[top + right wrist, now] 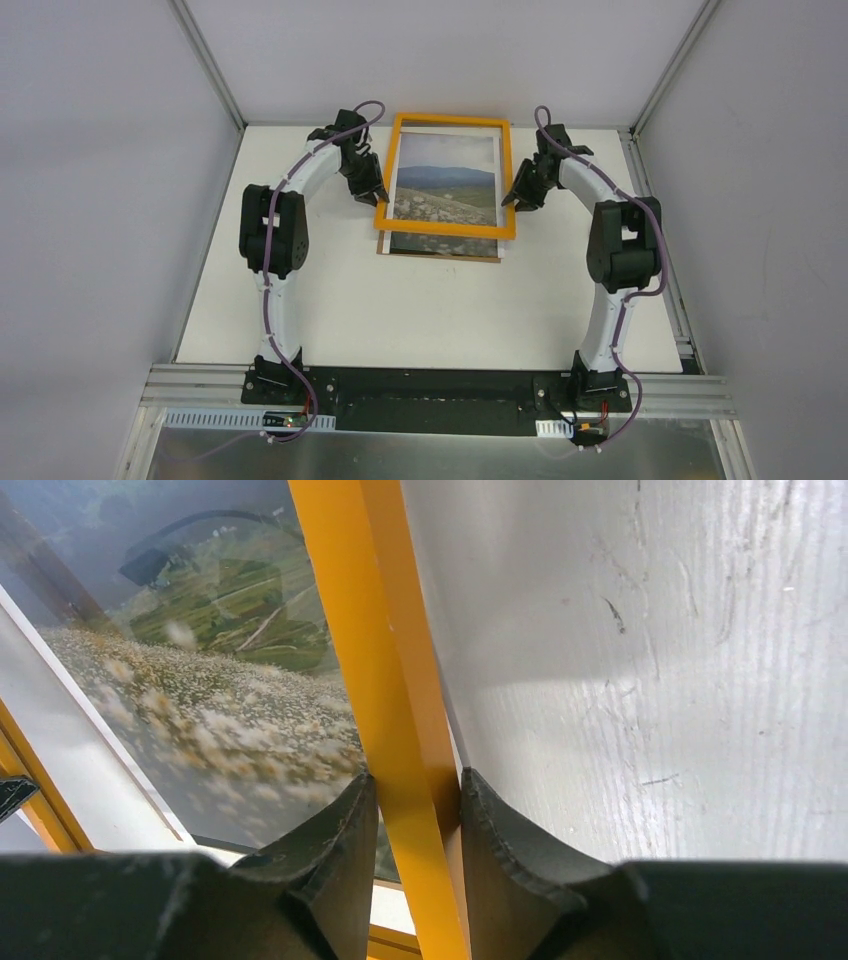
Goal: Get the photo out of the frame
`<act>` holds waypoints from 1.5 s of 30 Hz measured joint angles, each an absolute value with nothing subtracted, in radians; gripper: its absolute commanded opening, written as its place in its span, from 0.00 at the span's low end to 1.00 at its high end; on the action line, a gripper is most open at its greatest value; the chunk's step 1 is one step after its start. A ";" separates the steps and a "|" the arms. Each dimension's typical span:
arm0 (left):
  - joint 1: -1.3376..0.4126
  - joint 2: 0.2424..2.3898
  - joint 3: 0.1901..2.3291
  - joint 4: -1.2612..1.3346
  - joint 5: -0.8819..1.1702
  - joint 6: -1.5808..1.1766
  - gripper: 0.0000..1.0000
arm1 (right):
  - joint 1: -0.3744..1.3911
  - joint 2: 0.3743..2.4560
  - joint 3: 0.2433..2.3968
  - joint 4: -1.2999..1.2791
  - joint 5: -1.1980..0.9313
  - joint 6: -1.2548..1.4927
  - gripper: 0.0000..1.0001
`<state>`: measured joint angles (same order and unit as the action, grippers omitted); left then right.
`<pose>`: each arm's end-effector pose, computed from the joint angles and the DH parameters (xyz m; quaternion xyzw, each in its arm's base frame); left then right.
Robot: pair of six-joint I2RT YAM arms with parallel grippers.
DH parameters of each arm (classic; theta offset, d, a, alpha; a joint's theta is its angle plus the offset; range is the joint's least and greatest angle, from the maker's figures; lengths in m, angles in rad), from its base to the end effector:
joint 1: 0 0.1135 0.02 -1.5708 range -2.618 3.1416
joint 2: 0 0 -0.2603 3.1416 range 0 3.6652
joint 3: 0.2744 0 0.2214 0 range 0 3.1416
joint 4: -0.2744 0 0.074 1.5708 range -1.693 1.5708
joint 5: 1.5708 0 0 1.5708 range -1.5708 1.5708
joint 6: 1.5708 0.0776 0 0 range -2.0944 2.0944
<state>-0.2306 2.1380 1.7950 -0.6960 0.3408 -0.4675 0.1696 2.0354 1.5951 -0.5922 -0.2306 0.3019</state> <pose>0.4374 -0.1293 0.1910 -0.0681 0.9495 -0.2423 0.1874 0.4225 0.0903 0.1812 0.0328 0.9575 0.1695 0.2309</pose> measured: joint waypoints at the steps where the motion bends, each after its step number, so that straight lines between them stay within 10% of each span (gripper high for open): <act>1: -0.235 2.137 1.798 -0.698 0.336 -0.468 0.03 | 0.170 2.029 1.595 -0.596 -0.225 0.302 0.00; 45: -0.318 1.742 1.787 -0.802 -0.093 -0.375 0.00 | 0.478 1.801 1.677 -0.696 0.200 0.214 0.00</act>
<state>-0.3180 1.7420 1.7874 -0.8024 -0.0933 -0.3748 0.4782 1.8008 1.6768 -0.6964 0.1997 0.2138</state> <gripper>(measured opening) 0.254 0.279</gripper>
